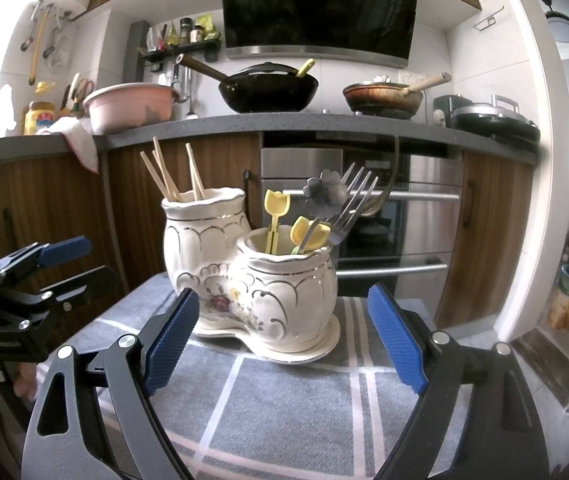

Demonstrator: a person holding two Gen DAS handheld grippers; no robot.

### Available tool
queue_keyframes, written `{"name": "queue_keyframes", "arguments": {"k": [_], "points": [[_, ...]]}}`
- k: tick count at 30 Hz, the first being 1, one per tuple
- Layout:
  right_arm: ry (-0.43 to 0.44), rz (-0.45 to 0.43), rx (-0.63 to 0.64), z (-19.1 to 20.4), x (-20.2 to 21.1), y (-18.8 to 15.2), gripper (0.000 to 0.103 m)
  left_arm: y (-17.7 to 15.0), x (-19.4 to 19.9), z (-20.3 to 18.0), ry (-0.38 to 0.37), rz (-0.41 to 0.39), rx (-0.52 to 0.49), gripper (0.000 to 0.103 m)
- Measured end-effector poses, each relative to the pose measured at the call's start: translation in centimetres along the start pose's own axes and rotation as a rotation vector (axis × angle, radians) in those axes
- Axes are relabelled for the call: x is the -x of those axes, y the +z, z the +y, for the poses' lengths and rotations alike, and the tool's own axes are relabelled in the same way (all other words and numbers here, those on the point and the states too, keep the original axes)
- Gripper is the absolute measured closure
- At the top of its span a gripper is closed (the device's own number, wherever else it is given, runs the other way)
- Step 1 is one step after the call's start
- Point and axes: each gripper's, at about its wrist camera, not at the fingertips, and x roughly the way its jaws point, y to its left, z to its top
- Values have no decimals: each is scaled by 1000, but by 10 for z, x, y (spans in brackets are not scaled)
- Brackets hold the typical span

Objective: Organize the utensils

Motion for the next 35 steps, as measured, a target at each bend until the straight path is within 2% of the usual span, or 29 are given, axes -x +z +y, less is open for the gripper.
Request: {"name": "queue_keyframes", "arguments": {"k": [25, 35], "points": [[0, 0, 0, 0, 0, 0, 16, 0, -3, -1, -29, 11, -8, 7], [0, 0, 0, 1, 0, 0, 16, 0, -4, -2, -19, 19, -9, 5]]}}
